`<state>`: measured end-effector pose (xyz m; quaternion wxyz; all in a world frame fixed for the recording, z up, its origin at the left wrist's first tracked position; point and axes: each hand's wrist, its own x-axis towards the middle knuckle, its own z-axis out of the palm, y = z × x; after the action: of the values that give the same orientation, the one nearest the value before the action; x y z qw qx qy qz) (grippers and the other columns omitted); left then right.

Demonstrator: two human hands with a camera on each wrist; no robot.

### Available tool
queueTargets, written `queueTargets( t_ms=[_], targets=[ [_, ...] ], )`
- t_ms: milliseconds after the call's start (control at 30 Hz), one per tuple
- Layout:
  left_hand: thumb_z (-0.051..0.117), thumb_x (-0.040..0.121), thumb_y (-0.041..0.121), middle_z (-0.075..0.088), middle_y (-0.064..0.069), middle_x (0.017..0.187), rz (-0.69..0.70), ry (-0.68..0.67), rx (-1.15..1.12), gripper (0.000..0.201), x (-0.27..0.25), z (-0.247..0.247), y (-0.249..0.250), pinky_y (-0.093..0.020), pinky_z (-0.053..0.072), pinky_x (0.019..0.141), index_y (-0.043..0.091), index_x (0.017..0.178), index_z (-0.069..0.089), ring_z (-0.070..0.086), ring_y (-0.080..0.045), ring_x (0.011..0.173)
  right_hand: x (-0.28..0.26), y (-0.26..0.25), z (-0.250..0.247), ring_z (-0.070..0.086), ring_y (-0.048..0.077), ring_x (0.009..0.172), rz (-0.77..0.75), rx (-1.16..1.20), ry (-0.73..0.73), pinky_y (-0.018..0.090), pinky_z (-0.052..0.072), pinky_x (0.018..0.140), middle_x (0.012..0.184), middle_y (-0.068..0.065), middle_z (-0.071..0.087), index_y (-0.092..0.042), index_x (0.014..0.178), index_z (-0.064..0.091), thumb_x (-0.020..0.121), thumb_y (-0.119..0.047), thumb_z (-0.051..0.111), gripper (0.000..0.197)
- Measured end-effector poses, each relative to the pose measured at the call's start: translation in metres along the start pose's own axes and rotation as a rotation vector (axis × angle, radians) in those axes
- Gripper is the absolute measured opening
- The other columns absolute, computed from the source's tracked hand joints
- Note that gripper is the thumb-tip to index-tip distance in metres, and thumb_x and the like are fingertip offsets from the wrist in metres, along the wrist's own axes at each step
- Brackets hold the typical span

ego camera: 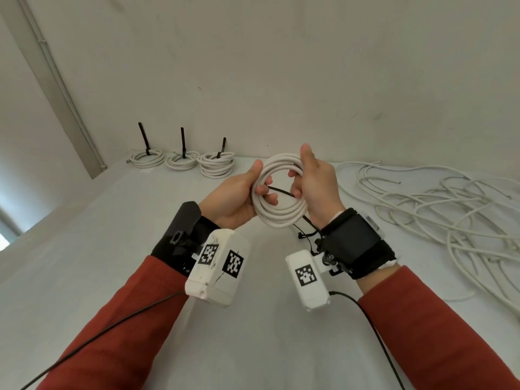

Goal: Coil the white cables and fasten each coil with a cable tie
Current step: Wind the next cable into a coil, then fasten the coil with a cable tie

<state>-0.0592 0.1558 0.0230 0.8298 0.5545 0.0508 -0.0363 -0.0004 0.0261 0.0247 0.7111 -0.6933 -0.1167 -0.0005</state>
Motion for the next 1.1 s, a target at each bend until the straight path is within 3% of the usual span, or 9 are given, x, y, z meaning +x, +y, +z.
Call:
queueTargets(
  t_ms=[133,233,333,433,567,700,867,1000,1100],
  targets=[
    [0.032,0.101,0.04,0.039,0.006,0.049,0.06,0.065,0.132,0.04,0.002,-0.013,0.003,-0.038,0.046,0.082,0.011,0.079,0.048,0.049,-0.012,0.057,0.008,0.002,-0.023,0.058,0.01,0.079,-0.077,-0.373,-0.186,0.021,0.044,0.074,0.087,0.008,0.068,-0.005,0.089,0.069,0.102,-0.037,0.036,0.048],
    [0.034,0.102,0.04,0.04,0.007,0.048,0.111,0.18,0.282,0.038,0.003,-0.023,0.007,-0.036,0.046,0.076,0.012,0.08,0.049,0.05,-0.011,0.053,0.013,0.011,-0.049,0.057,0.01,0.097,-0.139,-0.611,-0.161,0.036,0.042,0.095,0.098,-0.016,0.064,-0.029,0.098,0.066,0.094,-0.033,0.053,0.014],
    [0.034,0.101,0.04,0.039,0.005,0.054,0.146,0.278,0.397,0.039,0.004,-0.03,0.008,-0.029,0.04,0.063,0.014,0.078,0.05,0.049,-0.008,0.047,0.008,0.01,-0.071,0.058,0.01,0.092,-0.196,-0.895,-0.335,0.045,0.043,0.094,0.096,-0.018,0.061,-0.039,0.089,0.063,0.085,-0.03,0.064,0.01],
    [0.034,0.101,0.042,0.037,0.002,0.058,0.157,0.338,0.474,0.04,0.005,-0.037,0.006,-0.028,0.039,0.058,0.014,0.077,0.051,0.046,-0.011,0.049,-0.009,0.002,-0.076,0.048,0.012,0.104,-0.251,-1.296,-0.631,0.039,0.03,0.092,0.107,-0.011,0.054,-0.042,0.093,0.065,0.085,-0.032,0.066,0.013],
    [0.032,0.101,0.044,0.037,0.0,0.059,0.133,0.386,0.536,0.044,0.006,-0.042,0.005,-0.027,0.042,0.052,0.013,0.074,0.05,0.042,-0.014,0.052,-0.028,0.008,-0.065,0.036,0.013,0.108,-0.342,-1.447,-0.852,0.037,0.026,0.092,0.109,-0.009,0.048,-0.037,0.101,0.067,0.081,-0.051,0.066,0.024],
    [0.032,0.101,0.041,0.036,-0.002,0.06,0.142,0.399,0.534,0.044,0.004,-0.041,0.006,-0.035,0.049,0.064,0.011,0.075,0.051,0.04,-0.015,0.053,-0.036,0.02,-0.047,0.036,0.014,0.105,-0.446,-1.638,-0.916,0.036,0.021,0.083,0.101,-0.008,0.045,-0.029,0.103,0.064,0.083,-0.052,0.063,0.031],
    [0.033,0.102,0.038,0.035,-0.002,0.057,0.174,0.441,0.489,0.046,0.003,-0.041,0.012,-0.044,0.055,0.076,0.008,0.074,0.054,0.039,-0.011,0.043,-0.025,-0.003,-0.046,0.051,0.002,0.076,-0.391,-1.237,-0.827,0.025,0.033,0.076,0.081,-0.015,0.06,-0.024,0.091,0.068,0.086,-0.036,0.067,0.013],
    [0.033,0.103,0.032,0.034,-0.003,0.058,0.226,0.521,0.479,0.039,0.004,-0.047,0.018,-0.037,0.051,0.065,0.005,0.082,0.052,0.035,-0.014,0.046,-0.028,-0.052,-0.052,0.066,0.018,0.07,-0.293,-0.512,-0.624,0.026,0.052,0.073,0.078,0.01,0.072,-0.009,0.084,0.069,0.081,-0.016,0.074,0.009],
    [0.034,0.102,0.031,0.033,-0.002,0.06,0.249,0.534,0.454,0.029,0.002,-0.047,0.02,-0.033,0.047,0.06,0.009,0.088,0.046,0.032,-0.013,0.046,-0.037,-0.071,-0.047,0.069,0.021,0.069,-0.237,-0.209,-0.643,0.026,0.056,0.073,0.078,0.012,0.073,-0.003,0.085,0.067,0.077,-0.012,0.07,0.012]
  ],
)
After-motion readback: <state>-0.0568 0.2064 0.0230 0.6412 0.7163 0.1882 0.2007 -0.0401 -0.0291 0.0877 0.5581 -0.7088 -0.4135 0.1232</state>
